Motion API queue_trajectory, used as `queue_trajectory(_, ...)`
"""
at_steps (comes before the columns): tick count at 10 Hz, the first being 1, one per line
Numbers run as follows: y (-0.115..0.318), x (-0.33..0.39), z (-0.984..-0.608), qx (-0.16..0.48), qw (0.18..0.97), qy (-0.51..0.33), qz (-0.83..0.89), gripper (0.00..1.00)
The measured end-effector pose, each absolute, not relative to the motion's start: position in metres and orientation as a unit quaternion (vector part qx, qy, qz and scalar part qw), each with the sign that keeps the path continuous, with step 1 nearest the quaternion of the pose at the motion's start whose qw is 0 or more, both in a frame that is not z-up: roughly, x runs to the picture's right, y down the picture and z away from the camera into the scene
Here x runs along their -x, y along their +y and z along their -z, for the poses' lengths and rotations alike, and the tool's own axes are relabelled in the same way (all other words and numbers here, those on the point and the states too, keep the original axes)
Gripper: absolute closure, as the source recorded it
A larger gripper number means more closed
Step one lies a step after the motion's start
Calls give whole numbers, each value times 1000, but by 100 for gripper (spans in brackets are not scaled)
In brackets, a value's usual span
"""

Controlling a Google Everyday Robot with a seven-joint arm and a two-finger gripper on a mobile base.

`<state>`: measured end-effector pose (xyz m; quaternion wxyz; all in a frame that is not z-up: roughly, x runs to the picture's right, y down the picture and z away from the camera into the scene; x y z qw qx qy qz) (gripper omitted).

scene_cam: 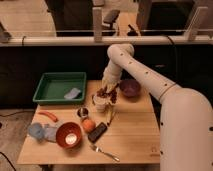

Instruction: Place grapes in paper cup

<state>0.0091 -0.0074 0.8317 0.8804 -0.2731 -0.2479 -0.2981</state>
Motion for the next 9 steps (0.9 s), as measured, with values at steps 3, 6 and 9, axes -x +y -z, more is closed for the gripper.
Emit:
queue_trajectory(3,-7,-7,-832,273,879,-249,302,90)
queue_trajectory(6,-7,-6,-832,273,878,-250,305,90)
queue_trajectory(9,-7,-5,-832,272,876,-251,308,90)
